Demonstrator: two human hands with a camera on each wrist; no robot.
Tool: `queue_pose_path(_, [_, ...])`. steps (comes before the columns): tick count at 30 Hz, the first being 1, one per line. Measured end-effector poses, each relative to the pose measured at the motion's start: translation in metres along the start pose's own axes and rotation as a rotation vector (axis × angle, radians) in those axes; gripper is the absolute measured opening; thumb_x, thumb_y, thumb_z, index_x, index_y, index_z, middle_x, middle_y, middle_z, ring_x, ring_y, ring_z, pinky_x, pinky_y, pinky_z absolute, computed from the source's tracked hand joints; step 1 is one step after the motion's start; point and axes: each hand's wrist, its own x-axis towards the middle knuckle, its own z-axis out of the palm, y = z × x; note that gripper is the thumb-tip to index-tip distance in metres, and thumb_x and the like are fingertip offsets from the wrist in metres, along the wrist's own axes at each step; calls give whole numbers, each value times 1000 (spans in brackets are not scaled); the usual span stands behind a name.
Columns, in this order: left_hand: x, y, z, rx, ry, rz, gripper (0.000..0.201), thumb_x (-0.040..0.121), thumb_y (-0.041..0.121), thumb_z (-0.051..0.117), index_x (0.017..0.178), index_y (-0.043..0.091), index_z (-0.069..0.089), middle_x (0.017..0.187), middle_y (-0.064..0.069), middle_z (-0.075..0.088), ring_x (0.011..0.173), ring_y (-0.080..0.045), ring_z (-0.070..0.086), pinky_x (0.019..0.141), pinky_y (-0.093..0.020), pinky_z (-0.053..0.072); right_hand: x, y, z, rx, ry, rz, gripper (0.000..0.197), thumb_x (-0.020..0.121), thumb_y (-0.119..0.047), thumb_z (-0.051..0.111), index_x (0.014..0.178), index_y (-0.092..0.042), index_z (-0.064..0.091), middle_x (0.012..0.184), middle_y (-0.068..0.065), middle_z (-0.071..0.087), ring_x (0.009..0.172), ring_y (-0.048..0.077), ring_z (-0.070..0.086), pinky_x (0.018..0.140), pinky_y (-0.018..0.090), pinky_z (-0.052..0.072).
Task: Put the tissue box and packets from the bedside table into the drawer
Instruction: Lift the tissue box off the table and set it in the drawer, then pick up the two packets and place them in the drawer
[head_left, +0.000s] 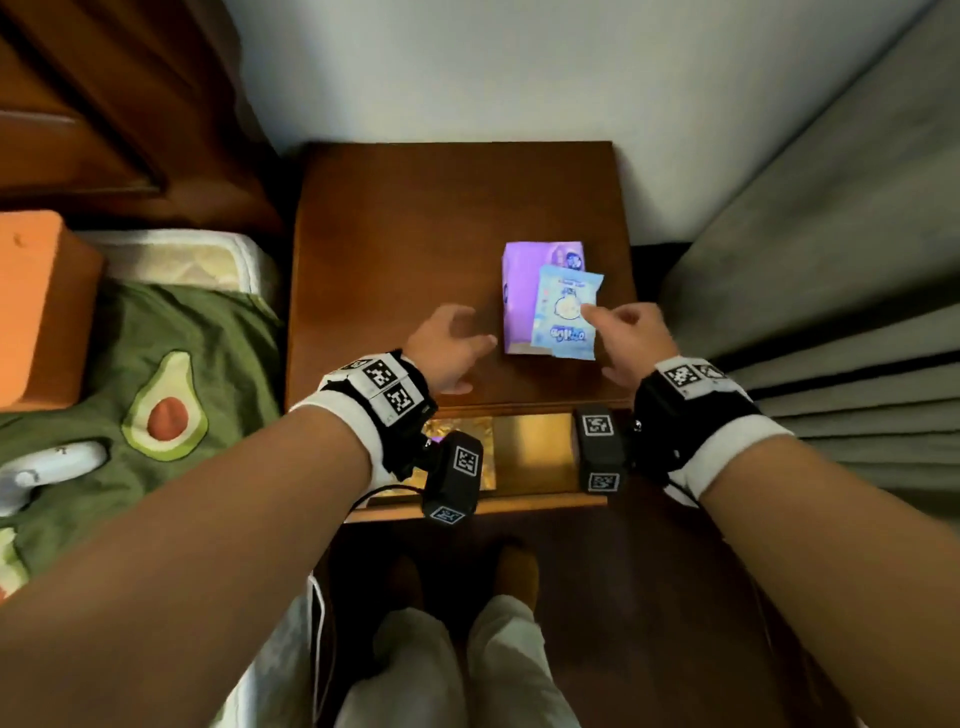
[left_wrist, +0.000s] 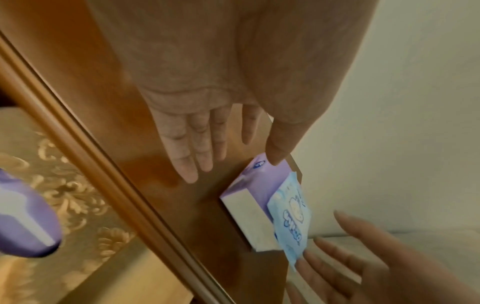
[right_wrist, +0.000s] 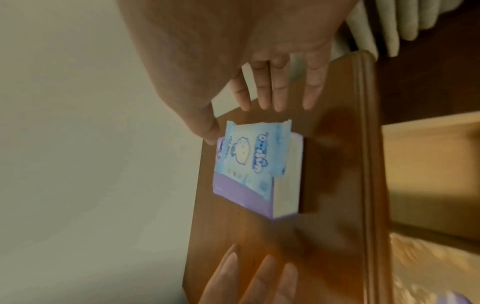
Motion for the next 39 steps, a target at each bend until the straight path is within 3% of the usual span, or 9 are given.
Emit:
queue_pose_path(5, [22,14,27,117,89,195,48,84,35,72,126,26,52,101,-4,66,91,-27,67,81,-50,61,20,-5,9,-193,-1,-142,38,65,-55,73,81,-23,59,106,7,73,96,25,70,87,42,58])
queue_pose_path(8, [28,16,35,89,39,156,45,85,33,73,123,17,53,115,-9,66,101,-28,70,73,-52,62,12,-8,17,-318,24,-296,19,78,-34,73,86,-17,71,98,9,74,92,26,70,82,33,56])
queue_pose_path(14, [49,6,16,-184,20,4,31,88,12,71,113,0,58,122,-24,69,106,-39,70,87,-54,57,18,-14,27,-284,96,-404,40,74,-46,70,104,-20,76,107,10,72,96,30,68,92,41,54])
queue_pose_path(19, [59,-6,-8,-356,65,-18,23,96,8,59,116,0,55,121,-21,70,105,-34,71,77,-43,61,35,-26,46,-419,-31,-11,109,56,-71,74,142,-13,42,142,15,52,125,35,56,103,48,48])
queue_pose_path(24, [52,-10,-14,-521,-38,-106,21,101,10,45,121,11,53,122,-13,68,102,-29,70,75,-40,60,29,-13,56,-128,-133,69,94,49,-59,84,127,-14,54,116,6,68,96,27,69,77,43,61])
queue_pose_path(29, [27,-21,-5,-363,-173,-205,29,102,9,43,129,8,51,123,-16,69,103,-32,71,85,-47,59,9,39,39,56,-175,53,64,66,-44,81,120,-18,60,115,6,72,101,29,71,90,48,57])
queue_pose_path(33, [6,-40,-5,-185,-266,-278,25,103,9,44,127,4,51,129,-22,65,114,-37,66,99,-56,51,-32,97,-3,354,-485,316,8,84,-20,72,88,-15,72,76,11,71,63,25,67,52,31,56])
queue_pose_path(37, [-3,-65,-12,-126,-344,-318,15,100,14,51,114,12,59,123,-17,70,101,-28,69,100,-50,52,-55,142,-26,151,-692,510,36,83,-29,69,56,-6,71,47,12,62,38,21,58,40,22,46])
queue_pose_path(39, [-8,-81,-13,-57,-371,-334,26,99,14,54,125,12,59,126,-14,70,104,-27,68,98,-46,54,-57,155,-22,101,-615,556,35,94,-23,58,72,2,68,47,10,65,37,18,62,39,20,48])
